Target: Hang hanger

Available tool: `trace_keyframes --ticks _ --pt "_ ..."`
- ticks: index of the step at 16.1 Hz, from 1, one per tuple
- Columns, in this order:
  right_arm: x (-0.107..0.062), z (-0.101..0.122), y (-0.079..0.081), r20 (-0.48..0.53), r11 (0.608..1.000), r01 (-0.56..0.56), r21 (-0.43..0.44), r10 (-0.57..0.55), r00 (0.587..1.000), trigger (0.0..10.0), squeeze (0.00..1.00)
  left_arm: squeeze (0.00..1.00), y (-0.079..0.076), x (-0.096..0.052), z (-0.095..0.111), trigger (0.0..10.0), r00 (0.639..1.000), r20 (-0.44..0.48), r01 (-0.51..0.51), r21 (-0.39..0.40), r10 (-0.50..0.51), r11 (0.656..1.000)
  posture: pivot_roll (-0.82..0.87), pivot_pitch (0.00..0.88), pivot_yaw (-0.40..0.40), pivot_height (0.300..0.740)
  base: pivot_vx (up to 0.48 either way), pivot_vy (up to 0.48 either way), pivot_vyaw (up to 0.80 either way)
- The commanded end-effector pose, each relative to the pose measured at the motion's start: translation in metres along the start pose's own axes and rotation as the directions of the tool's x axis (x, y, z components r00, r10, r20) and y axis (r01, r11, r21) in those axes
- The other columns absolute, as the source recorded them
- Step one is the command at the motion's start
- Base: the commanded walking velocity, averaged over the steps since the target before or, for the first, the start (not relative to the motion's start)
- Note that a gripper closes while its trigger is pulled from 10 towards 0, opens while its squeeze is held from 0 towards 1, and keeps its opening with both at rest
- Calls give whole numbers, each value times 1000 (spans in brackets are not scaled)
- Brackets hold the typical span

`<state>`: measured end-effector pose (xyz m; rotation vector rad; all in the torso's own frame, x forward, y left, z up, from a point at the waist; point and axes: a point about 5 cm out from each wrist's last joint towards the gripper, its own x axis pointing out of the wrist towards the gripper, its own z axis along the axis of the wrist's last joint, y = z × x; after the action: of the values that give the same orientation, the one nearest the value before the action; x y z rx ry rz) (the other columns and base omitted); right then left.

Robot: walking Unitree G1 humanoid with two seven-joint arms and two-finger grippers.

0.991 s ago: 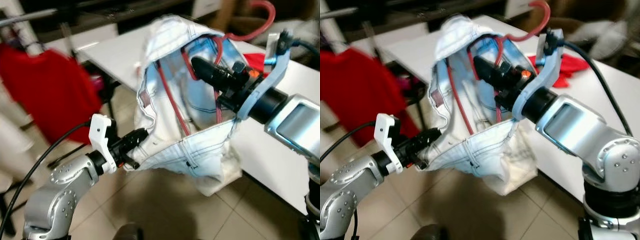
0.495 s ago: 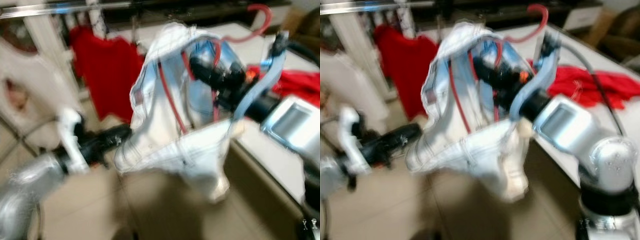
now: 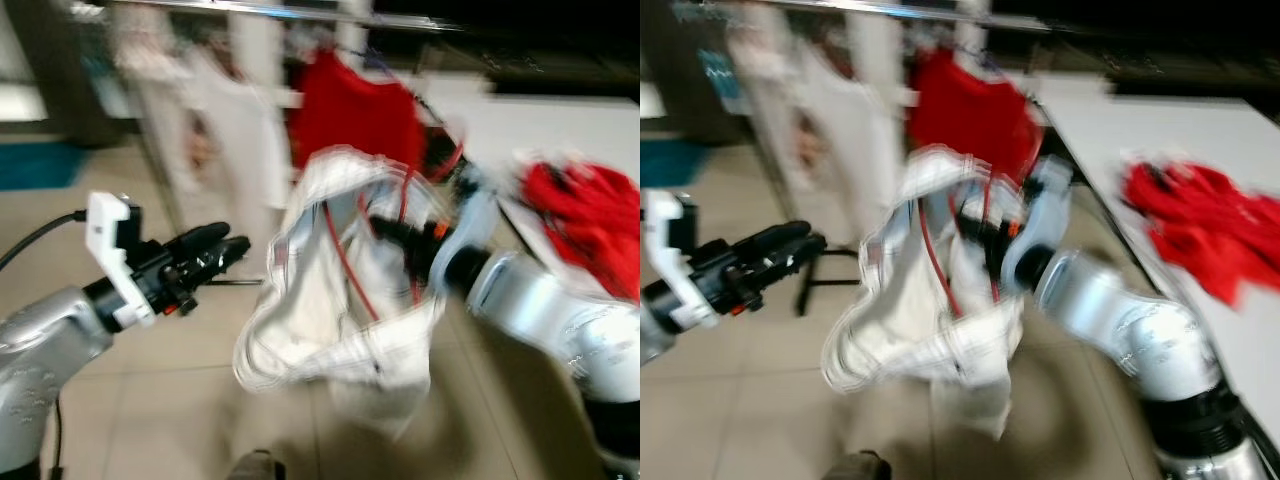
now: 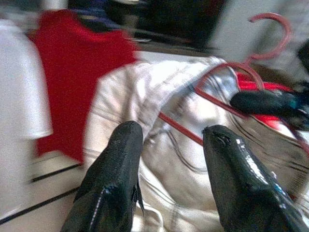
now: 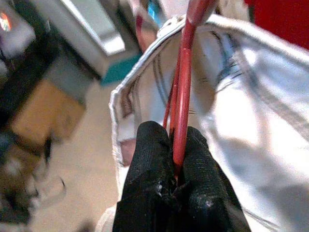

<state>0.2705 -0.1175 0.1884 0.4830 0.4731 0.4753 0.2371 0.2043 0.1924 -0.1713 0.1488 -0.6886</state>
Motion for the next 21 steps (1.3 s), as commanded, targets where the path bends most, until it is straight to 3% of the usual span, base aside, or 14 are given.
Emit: trace_keyframes --ticks 1,2,3,4,6,9,13,21 --pt "1 3 -12 44 997 61 -49 -59 997 10000 0 1000 0 12 -10 10000 997 -29 -73 47 74 996 62 30 -55 740 0 0 800" --pt "8 -8 -25 49 990 122 -72 -118 992 10000 0 149 -1 23 -21 10000 989 -48 -139 81 143 987 62 27 -61 740 0 0 700" --pt "13 -17 -38 66 982 182 -58 -178 982 10000 0 0 -3 31 -27 10000 983 -14 -180 79 182 980 61 25 -63 740 0 0 0" --pt "17 -25 -51 91 963 259 -72 -252 963 10000 0 0 -4 38 -37 10000 975 -9 -222 97 224 970 60 24 -62 740 0 0 0" --pt "18 -29 -60 147 945 313 -99 -297 943 10000 0 0 -6 44 -49 10000 967 -21 -248 124 252 961 56 25 -60 740 0 0 0" --pt "18 -23 -54 234 953 262 -153 -223 946 10000 0 0 -8 48 -52 10000 964 -5 -263 165 267 951 51 38 -60 740 0 0 0" --pt "18 -23 -52 242 943 237 -234 -180 953 10000 0 0 -4 50 -51 10000 959 11 -280 192 284 940 48 40 -60 740 0 0 0" --pt "10 -20 -57 312 962 229 -147 -175 934 10000 0 0 -9 65 -52 10000 954 41 -300 191 298 935 36 42 -58 740 0 0 0"
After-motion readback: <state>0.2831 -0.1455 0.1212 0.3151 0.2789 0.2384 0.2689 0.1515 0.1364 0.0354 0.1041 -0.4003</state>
